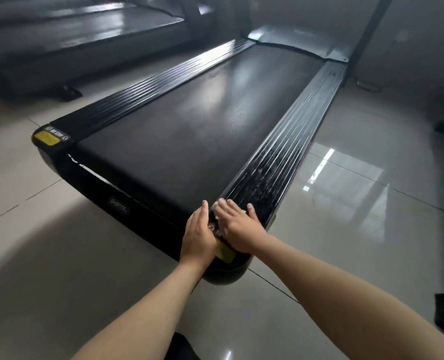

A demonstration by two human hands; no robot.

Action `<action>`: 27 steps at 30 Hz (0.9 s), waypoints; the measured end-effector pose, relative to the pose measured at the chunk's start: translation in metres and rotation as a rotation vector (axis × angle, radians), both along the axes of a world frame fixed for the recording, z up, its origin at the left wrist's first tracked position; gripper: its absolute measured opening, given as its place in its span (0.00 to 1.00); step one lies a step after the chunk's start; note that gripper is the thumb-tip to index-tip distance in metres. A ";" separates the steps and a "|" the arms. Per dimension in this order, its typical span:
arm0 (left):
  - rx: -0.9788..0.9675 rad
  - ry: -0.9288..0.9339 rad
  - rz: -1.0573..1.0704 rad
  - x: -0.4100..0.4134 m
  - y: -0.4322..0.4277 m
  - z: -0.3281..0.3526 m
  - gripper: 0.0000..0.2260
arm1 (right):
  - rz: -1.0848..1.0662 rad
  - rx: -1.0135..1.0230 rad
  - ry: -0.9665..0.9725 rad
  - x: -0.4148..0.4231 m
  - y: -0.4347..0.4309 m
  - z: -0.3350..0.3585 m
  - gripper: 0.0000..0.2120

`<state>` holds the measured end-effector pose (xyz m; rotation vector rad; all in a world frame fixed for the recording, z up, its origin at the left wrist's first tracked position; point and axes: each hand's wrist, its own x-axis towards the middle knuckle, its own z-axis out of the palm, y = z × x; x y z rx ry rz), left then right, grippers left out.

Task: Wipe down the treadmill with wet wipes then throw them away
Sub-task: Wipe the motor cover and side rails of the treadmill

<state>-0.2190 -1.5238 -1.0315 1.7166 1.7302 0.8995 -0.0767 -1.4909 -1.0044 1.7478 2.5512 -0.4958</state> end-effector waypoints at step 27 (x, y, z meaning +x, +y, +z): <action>-0.233 -0.925 0.563 -0.081 -0.008 -0.021 0.08 | 0.123 0.098 0.416 -0.103 0.013 0.021 0.10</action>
